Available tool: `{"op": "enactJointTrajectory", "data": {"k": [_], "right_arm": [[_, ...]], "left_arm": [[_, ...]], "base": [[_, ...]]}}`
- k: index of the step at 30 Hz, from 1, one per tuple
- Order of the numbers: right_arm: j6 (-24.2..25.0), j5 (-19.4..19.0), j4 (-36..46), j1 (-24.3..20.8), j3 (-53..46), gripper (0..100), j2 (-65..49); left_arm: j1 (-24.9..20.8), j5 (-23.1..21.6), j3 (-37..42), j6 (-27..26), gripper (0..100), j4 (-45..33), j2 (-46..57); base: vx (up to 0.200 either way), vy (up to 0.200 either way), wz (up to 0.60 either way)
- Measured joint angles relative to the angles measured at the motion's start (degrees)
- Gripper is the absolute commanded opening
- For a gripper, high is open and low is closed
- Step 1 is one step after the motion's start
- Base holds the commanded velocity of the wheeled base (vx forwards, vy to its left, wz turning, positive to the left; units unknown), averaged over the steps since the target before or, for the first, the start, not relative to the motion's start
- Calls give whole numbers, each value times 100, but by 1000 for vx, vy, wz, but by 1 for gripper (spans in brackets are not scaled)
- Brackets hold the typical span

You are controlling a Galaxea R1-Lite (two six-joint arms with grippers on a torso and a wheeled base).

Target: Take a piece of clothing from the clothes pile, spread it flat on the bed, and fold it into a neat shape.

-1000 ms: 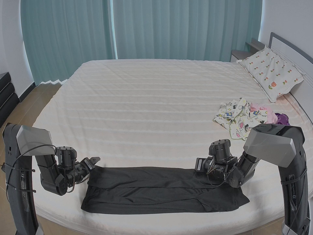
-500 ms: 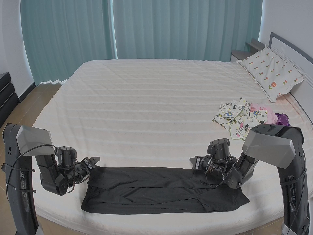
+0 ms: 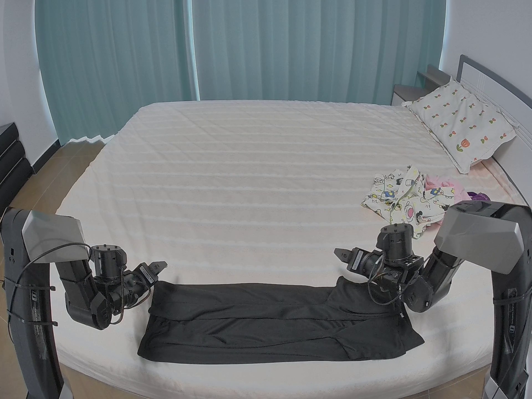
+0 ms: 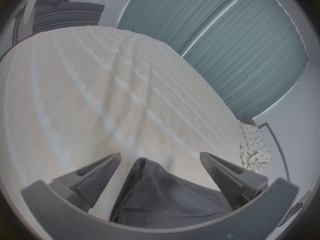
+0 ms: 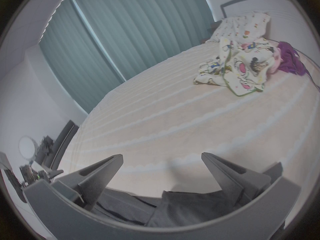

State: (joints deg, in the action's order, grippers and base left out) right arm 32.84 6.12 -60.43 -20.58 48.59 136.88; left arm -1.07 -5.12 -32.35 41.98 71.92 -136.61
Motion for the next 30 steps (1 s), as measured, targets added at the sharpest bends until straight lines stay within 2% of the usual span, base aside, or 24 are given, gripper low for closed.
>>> {"op": "enactJointTrajectory", "data": {"k": [4,8,12,20,21,30], "right_arm": [[471,-18,-6,167,-500,100,-250],[1031,-40,-26,396,-916,100,-411],[1468,-44,-77,560,-1301,100,-514],[1669,-133,-758,846,-1847,100,-568],[1675,-163,-789,857,-1891,100,-557],[1692,-232,-866,912,-2046,100,-499]], "left_arm": [[4,-104,-24,11,100,-2,80],[-2,-500,-39,6,100,-20,124],[-13,-662,33,-140,100,-57,141],[-88,-673,179,-550,100,-84,100],[-110,-662,188,-594,0,-82,83],[-182,-508,190,-666,0,-79,-49]], "base": [[0,0,0],[0,0,0],[0,0,0],[0,0,0],[0,0,0],[0,0,0]]}}
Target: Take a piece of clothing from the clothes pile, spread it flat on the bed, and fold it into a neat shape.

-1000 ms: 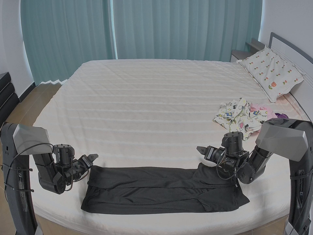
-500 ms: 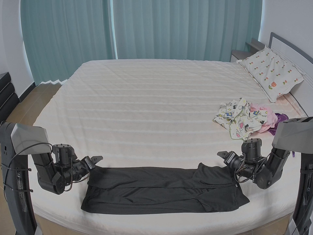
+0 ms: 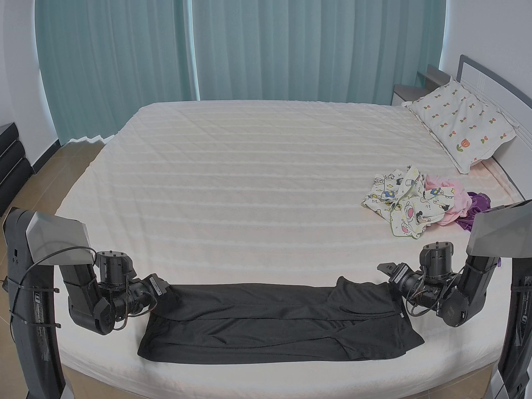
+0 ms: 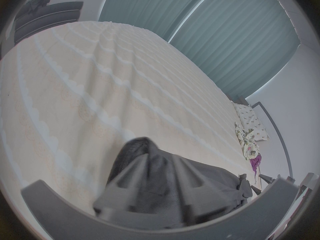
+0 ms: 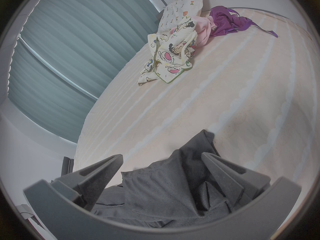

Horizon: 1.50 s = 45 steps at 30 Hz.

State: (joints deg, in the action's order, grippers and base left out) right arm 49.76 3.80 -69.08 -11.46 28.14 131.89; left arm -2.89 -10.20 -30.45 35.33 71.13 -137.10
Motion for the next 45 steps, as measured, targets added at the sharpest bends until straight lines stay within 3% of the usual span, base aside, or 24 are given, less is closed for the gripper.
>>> {"op": "enactJointTrajectory", "data": {"k": [11,35,36,45], "right_arm": [[-37,5,-301,297,-206,100,6],[-22,-1,-308,297,-258,100,28],[-22,-1,-306,297,-258,100,28],[-11,-13,-306,291,-256,100,30]], "left_arm": [[138,547,-151,332,0,50,-78],[212,564,-332,354,0,57,-240],[215,564,-332,351,100,57,-243],[227,556,-278,340,100,71,-244]], "base": [[0,0,0],[0,0,0],[0,0,0],[0,0,0]]}}
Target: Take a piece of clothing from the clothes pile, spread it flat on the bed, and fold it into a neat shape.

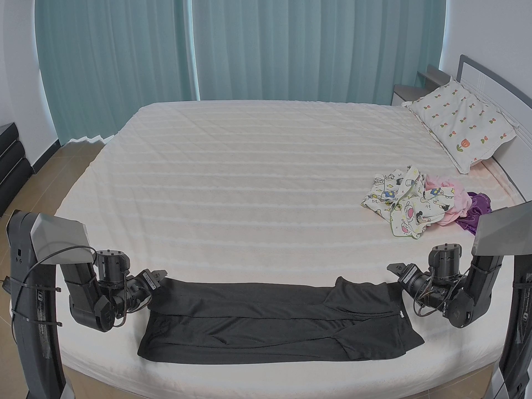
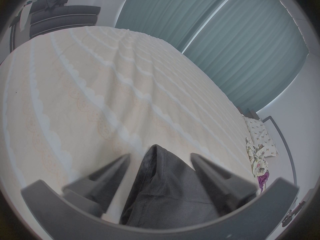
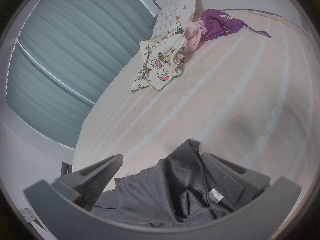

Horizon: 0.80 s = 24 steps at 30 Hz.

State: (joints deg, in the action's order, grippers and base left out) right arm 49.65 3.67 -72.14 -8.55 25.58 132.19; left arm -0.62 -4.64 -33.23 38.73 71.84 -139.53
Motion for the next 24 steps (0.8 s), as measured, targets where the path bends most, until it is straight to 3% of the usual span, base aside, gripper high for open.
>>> {"op": "enactJointTrajectory", "data": {"k": [9,19,24], "right_arm": [[0,0,-15,-18,-72,100,-2],[0,0,-22,-51,-118,100,-24],[7,0,-26,-112,-157,100,-33]], "left_arm": [[156,2,366,-413,100,-46,285],[0,5,1303,-663,100,-401,1285],[-28,-246,1723,-778,100,-201,1341]], "base": [[0,0,0],[0,0,0],[0,0,0]]}}
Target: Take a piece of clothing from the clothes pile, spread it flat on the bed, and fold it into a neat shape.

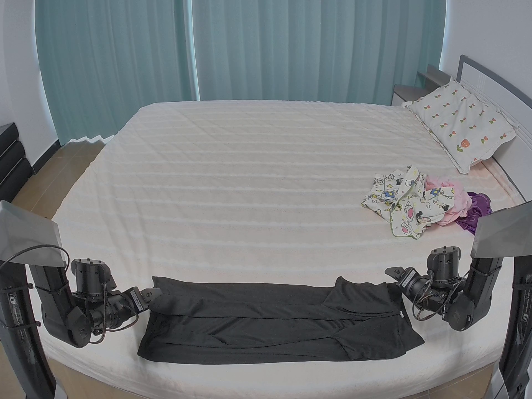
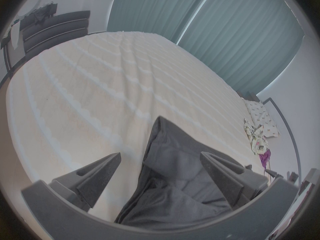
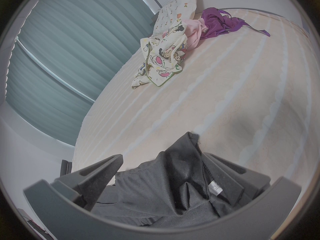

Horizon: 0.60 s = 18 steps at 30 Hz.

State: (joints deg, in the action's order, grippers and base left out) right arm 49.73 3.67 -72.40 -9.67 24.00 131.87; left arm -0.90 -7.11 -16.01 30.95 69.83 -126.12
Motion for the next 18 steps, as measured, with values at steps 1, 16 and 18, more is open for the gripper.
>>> {"op": "enactJointTrajectory", "data": {"k": [1,16,18], "right_arm": [[2,0,0,-9,-2,100,0],[4,-6,-284,-72,-144,100,22],[4,-6,-293,-72,-155,100,33]], "left_arm": [[-6,-63,61,-55,100,122,-28],[-151,-362,-59,-1475,100,900,-1026],[-238,-362,-140,-1470,100,897,-1081]], "base": [[0,0,0],[0,0,0],[0,0,0]]}}
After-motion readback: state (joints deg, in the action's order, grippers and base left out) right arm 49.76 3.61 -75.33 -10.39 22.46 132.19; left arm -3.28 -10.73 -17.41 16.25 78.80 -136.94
